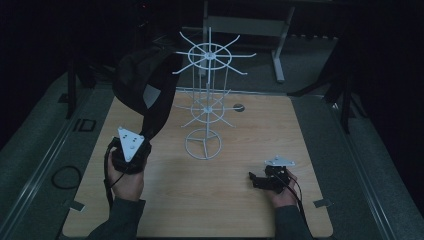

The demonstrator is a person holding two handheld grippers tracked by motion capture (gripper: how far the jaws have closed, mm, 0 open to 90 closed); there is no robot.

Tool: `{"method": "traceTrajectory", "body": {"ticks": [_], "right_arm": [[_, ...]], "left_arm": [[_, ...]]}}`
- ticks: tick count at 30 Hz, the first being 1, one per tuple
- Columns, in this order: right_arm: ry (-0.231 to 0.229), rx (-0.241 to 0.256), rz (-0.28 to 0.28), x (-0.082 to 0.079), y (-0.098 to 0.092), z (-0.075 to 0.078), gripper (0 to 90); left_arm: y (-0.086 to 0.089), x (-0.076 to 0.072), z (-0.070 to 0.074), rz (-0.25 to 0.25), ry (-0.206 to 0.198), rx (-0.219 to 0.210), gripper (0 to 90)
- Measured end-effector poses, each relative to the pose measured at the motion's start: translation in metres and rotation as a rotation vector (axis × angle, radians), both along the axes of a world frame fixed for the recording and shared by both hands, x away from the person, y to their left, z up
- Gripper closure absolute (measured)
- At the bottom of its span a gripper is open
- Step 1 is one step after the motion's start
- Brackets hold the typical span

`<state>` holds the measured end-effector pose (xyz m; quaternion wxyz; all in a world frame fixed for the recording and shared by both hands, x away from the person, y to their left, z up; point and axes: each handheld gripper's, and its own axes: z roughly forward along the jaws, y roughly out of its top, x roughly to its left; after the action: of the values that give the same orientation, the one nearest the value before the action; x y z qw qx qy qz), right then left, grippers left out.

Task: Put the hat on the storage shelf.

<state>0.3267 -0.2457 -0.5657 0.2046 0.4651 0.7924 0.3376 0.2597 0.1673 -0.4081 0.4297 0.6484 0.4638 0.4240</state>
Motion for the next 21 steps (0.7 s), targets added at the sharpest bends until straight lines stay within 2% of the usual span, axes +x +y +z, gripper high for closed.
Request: {"method": "traceTrajectory", "body": {"ticks": [7, 8, 9, 12, 18, 19, 21], "right_arm": [[-0.001, 0.0, 0.001, 0.0, 0.0, 0.0, 15.3], [0.0, 0.0, 0.0, 0.0, 0.0, 0.0, 15.3], [0.0, 0.0, 0.0, 0.0, 0.0, 0.0, 15.3], [-0.001, -0.001, 0.001, 0.0001, -0.0001, -0.0001, 15.3], [-0.002, -0.001, 0.002, 0.0001, -0.0001, -0.0001, 15.3], [0.0, -0.001, 0.001, 0.0, -0.0001, 0.0, 15.3], [0.0, -0.001, 0.001, 0.0, -0.0001, 0.0001, 15.3]], "left_arm": [[-0.0034, 0.001, -0.0014, -0.014, 0.003, 0.023, 86.3], [-0.0068, 0.003, -0.0046, -0.024, 0.017, 0.048, 86.1], [-0.0069, 0.0034, -0.0054, -0.025, 0.018, 0.052, 85.9], [-0.0067, 0.0038, -0.0073, -0.043, 0.021, 0.046, 84.1], [-0.0072, 0.0033, -0.0062, -0.054, 0.01, 0.044, 68.4], [-0.0074, 0.0032, -0.0059, -0.056, 0.01, 0.04, 68.4], [-0.0066, 0.0019, -0.0053, -0.061, 0.012, 0.029, 59.6]]}}
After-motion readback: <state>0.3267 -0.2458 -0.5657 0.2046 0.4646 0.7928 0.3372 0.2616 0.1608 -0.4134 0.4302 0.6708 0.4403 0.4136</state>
